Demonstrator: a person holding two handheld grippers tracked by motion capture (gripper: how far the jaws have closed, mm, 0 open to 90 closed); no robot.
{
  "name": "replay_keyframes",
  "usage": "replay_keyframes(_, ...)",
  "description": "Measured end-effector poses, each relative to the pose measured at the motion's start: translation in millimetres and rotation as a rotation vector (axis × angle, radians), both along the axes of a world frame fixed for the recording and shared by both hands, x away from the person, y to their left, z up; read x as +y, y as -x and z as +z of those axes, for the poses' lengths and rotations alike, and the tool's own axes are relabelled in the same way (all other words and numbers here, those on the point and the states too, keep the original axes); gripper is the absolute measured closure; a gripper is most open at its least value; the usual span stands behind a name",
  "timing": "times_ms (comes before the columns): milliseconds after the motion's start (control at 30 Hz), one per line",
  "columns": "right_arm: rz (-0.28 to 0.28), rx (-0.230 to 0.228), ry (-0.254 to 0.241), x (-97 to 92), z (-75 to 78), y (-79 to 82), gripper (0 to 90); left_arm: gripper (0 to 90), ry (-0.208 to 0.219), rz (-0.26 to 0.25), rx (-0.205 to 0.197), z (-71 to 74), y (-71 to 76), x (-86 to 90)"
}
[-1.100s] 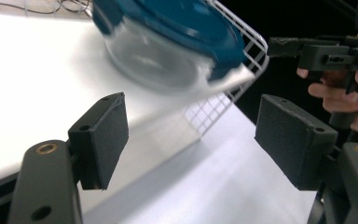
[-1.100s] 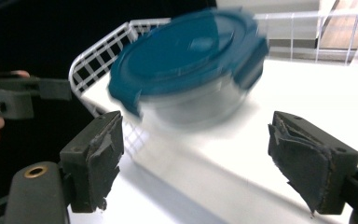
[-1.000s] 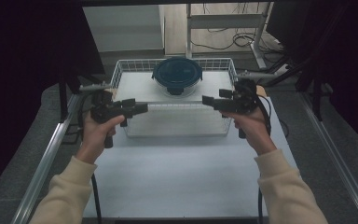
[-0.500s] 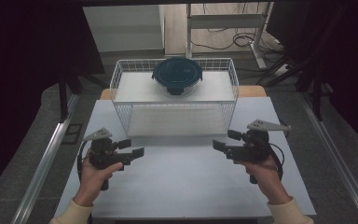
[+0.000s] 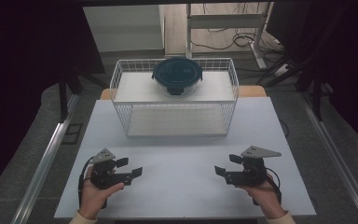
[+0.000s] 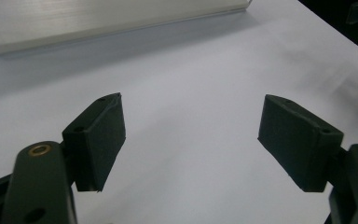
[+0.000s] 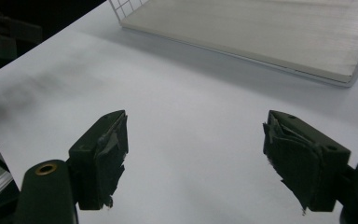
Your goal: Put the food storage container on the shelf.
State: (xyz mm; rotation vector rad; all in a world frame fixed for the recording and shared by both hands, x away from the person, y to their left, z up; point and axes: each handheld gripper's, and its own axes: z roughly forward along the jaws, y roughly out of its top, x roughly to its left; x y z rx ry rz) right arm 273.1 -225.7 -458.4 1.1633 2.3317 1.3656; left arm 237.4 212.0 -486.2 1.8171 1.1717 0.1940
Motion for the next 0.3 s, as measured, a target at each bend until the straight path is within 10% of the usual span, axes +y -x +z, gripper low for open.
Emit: replay_keyframes(300, -0.017, -0.008, -0.015, -5.3, 0.5, -0.8, 21.4, 22.5, -0.018, 0.007, -0.015, 1.6, -0.3, -0.4)
